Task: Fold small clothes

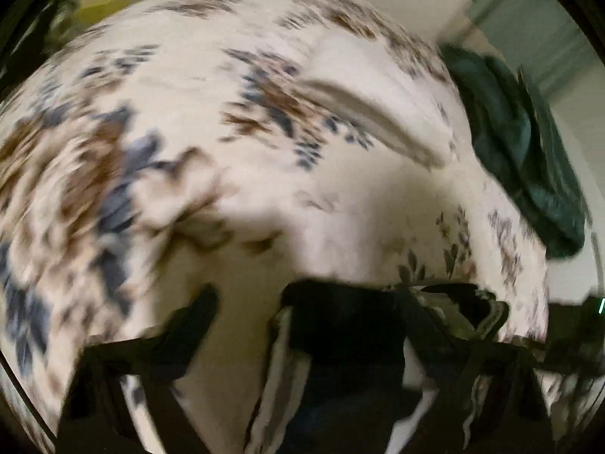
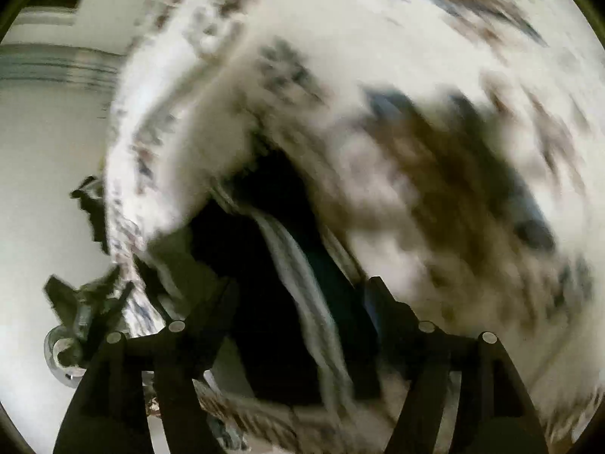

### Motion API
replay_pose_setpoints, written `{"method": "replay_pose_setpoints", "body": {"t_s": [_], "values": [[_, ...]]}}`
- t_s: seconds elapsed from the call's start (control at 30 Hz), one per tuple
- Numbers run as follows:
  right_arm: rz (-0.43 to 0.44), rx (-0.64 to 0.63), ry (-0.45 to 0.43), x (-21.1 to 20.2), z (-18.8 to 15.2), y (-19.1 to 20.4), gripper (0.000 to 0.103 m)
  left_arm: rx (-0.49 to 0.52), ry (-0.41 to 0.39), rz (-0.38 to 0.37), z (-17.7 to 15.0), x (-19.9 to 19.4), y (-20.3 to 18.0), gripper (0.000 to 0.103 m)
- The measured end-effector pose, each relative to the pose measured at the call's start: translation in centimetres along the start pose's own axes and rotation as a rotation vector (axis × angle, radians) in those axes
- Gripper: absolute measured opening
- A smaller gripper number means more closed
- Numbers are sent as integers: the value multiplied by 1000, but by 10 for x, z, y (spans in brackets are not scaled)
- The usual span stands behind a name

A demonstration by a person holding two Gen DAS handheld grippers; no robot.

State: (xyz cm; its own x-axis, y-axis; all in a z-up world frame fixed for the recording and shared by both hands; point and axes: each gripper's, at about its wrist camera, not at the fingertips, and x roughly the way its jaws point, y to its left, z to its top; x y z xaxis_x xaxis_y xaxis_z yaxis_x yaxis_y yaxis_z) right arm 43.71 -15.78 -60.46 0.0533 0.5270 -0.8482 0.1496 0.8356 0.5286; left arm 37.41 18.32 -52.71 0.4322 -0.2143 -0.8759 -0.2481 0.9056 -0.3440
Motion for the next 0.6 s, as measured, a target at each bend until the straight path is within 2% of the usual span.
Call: {"method": "replay_pose_setpoints", "body": {"t_s": [0.03, 0.07, 0.1, 0.17, 0.2, 0.3, 0.37, 0.47, 0.53, 0.57, 0.6], "values": [[-1, -25, 19, 12, 12, 7, 72, 30, 45, -14, 1, 11, -5, 31], [-12, -38, 35, 21, 21, 12, 72, 47, 73, -21, 1, 18, -8, 20], [-20, -59, 52, 28, 27, 13, 70, 60, 78, -12, 2, 22, -11, 20], [-28, -114, 37, 35, 36, 23, 22, 61, 73, -24, 3, 20, -10, 18], [-34, -121, 33, 35, 39, 25, 3, 34, 66, -36, 5, 18, -6, 17], [-66, -104, -79, 21, 57, 34, 3, -66, 53, -90, 12, 13, 15, 16], [-88, -72, -98, 18, 66, 28, 3, -115, 51, -118, 19, 20, 23, 15], [-183, -59, -7, 43, 74, 27, 3, -195, 59, -138, 24, 31, 33, 14], [-190, -46, 55, 47, 77, 30, 6, -273, 47, -162, 25, 20, 45, 15], [-175, -54, 65, 40, 77, 36, 9, -290, 33, -177, 23, 11, 48, 20], [-179, -70, 69, 33, 76, 42, 24, -301, 14, -185, 19, -2, 52, 38]]}}
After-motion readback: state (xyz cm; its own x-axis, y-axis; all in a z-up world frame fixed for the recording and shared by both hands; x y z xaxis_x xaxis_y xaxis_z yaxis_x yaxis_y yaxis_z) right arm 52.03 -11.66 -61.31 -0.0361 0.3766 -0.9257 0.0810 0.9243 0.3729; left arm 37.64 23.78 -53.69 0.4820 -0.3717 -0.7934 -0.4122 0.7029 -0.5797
